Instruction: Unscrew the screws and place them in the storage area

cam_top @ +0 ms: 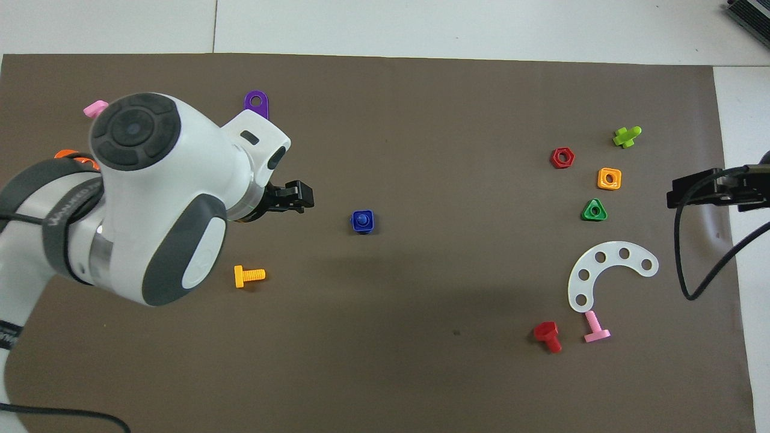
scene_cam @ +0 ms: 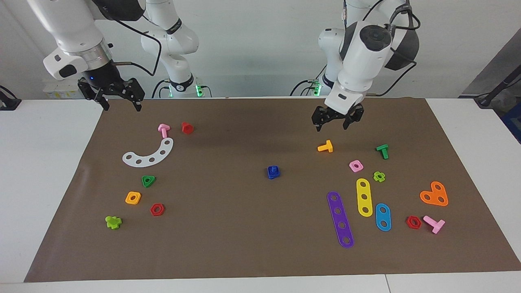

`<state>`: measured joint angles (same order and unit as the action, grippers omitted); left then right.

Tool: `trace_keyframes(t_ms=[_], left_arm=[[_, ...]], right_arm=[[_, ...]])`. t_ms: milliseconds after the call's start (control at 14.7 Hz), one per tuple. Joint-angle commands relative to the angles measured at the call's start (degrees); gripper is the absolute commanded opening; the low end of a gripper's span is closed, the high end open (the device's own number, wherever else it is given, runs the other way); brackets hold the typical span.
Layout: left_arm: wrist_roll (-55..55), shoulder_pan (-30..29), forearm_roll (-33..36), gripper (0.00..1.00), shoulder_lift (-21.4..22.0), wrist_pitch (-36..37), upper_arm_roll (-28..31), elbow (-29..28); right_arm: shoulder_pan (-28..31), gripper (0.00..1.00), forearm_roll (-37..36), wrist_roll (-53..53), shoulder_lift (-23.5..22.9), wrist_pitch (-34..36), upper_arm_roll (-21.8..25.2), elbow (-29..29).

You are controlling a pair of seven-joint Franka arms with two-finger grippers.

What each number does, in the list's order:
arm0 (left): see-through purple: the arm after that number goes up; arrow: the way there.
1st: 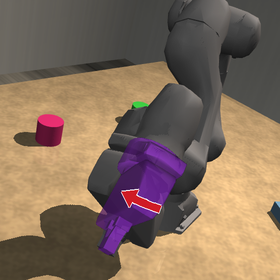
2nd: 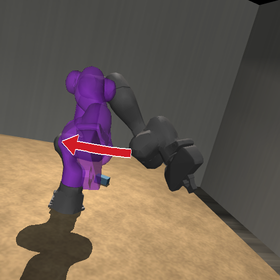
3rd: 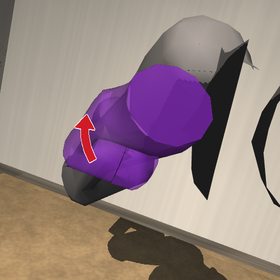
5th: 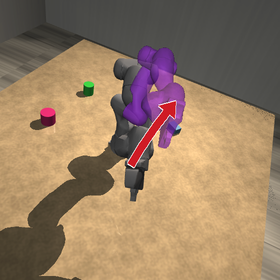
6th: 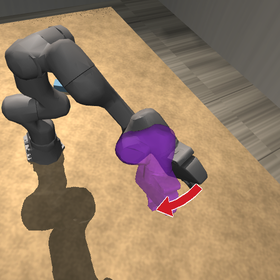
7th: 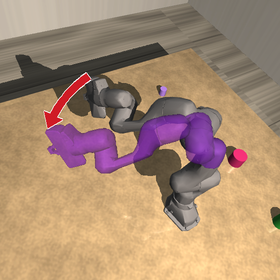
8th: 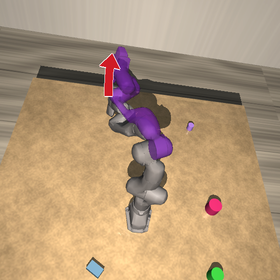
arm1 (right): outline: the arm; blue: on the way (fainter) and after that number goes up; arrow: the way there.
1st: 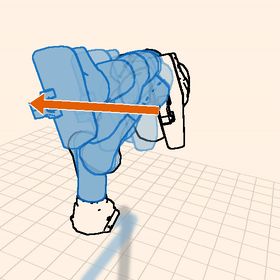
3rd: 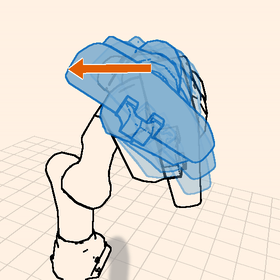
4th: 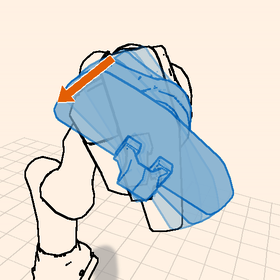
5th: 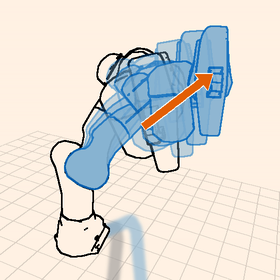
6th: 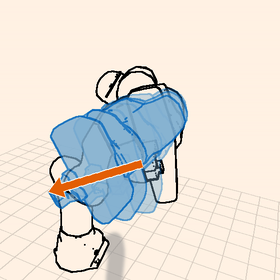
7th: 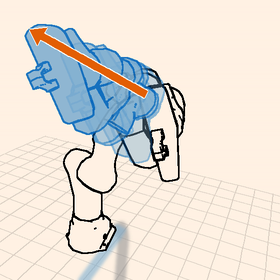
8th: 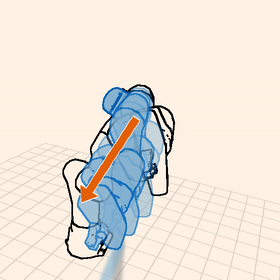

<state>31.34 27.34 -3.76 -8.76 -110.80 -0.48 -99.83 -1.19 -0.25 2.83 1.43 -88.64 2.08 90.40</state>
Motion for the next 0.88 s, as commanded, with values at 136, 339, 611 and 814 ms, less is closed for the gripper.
trace_keyframes(t_ms=[136,339,611,814], left_arm=[[7.6,6.5,-0.6,0.99,-7.8,-7.5,1.4,2.1],[7.9,8.9,0.2,0.97,-13.0,-11.0,1.5,2.4],[8.4,10.1,1.2,0.96,-15.6,-14.4,1.5,1.7],[8.4,10.6,1.3,0.95,-16.2,-16.6,1.6,0.5]], right_arm=[[0.1,1.00,0.3,-1.4,0.2,0.1,0.0,0.1],[0.1,1.00,0.3,-1.4,0.2,0.1,0.0,0.1],[0.1,1.00,0.3,-1.4,0.2,0.1,0.0,0.1],[0.1,1.00,0.3,-1.4,0.2,0.1,0.0,0.1]])
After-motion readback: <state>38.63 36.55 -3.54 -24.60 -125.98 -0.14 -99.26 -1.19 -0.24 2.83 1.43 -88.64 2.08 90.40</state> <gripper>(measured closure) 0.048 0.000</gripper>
